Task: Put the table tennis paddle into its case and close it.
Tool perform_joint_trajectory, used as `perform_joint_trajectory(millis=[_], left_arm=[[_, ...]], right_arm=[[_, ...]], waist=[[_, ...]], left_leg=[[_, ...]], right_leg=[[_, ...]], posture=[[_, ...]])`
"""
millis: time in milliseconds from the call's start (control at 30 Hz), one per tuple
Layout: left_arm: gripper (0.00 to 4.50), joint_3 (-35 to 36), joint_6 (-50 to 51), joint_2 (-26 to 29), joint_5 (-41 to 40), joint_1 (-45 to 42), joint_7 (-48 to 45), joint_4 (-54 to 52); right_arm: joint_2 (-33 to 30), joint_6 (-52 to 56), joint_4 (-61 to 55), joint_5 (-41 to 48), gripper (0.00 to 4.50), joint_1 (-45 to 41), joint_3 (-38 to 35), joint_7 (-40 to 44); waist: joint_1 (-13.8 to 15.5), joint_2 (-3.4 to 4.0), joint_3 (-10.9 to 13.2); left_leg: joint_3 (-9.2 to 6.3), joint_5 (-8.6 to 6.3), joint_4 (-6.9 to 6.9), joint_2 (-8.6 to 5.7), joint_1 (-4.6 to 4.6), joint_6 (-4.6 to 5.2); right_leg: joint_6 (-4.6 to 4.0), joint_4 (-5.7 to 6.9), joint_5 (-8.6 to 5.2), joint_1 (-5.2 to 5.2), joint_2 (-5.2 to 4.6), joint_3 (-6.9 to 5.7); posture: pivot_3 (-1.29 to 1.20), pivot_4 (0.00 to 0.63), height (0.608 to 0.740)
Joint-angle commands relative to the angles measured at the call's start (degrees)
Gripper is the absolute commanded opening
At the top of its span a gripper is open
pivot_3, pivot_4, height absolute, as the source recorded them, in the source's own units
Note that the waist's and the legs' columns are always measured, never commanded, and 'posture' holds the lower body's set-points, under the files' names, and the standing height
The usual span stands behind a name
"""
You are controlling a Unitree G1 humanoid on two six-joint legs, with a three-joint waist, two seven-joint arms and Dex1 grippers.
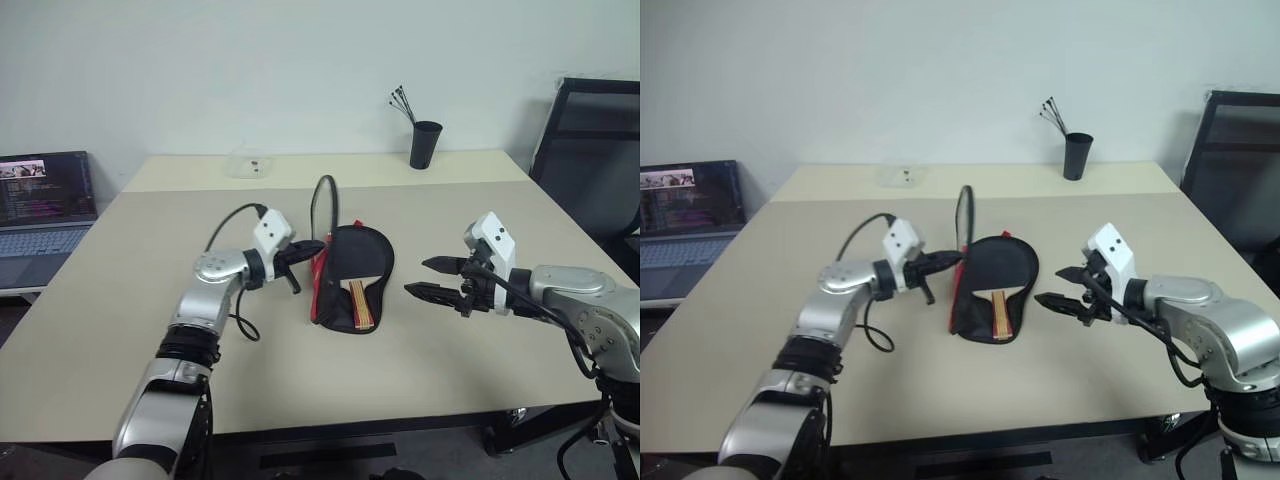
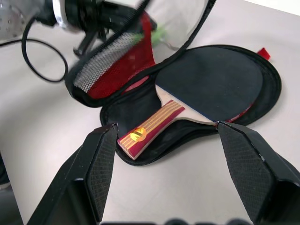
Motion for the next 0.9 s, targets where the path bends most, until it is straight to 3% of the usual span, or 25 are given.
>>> perform_joint_trajectory(millis=[33,267,533,667,900], left_arm=[[0.02,-0.57,-3.09,-0.89,1.33,-2.15,0.12,2.25],[0.02,-0.90,-5.11,-2.18,1.96,-2.57,-0.43,5.63],[0.02,1.55,-3.43,1.23,-0.29,1.80,-1.51,-0.73],[0.00,4.52,-0.03,4.46,-3.66,5.61,-2.40,-6.69],[0.00,10.06,9.55,10.26,-10.19,12.09,-2.78,-18.37]], right_arm=[[-0.09,0.02,-1.00,0.83,3.69,0.12,-1.78,-0.89],[1.42,0.07,-0.13,0.78,3.69,-0.50,-0.75,-2.34],[11.13,-1.61,8.54,-2.35,3.69,-2.95,1.34,-8.94],[14.55,-3.12,13.59,-4.92,4.47,-3.67,1.81,-11.50],[19.89,-6.82,22.59,-9.95,4.47,-5.78,2.18,-16.13]], waist=[[-0.07,-0.01,0.00],[-0.17,-0.01,0.01],[-0.71,-0.02,0.00],[-0.85,-0.01,0.00],[-0.81,-0.02,0.00]], left_leg=[[0.01,0.00,0.00,0.00,0.00,0.00],[0.01,0.00,0.00,0.00,0.00,0.00],[0.01,0.00,0.00,0.03,0.01,0.00],[0.02,0.00,0.00,0.07,0.02,0.00],[0.01,0.01,0.02,0.08,0.03,-0.01]], right_leg=[[0.00,0.00,0.00,0.00,0.00,0.01],[0.01,0.00,0.00,0.00,0.01,0.02],[0.01,0.02,0.01,0.00,0.02,0.02],[0.00,0.04,0.01,-0.02,0.02,0.04],[0.00,0.06,0.01,0.00,0.01,0.05]], posture=[[0.00,0.150,0.740],[0.00,0.150,0.740],[0.00,0.150,0.740],[0.00,0.150,0.740],[0.00,0.150,0.740]])
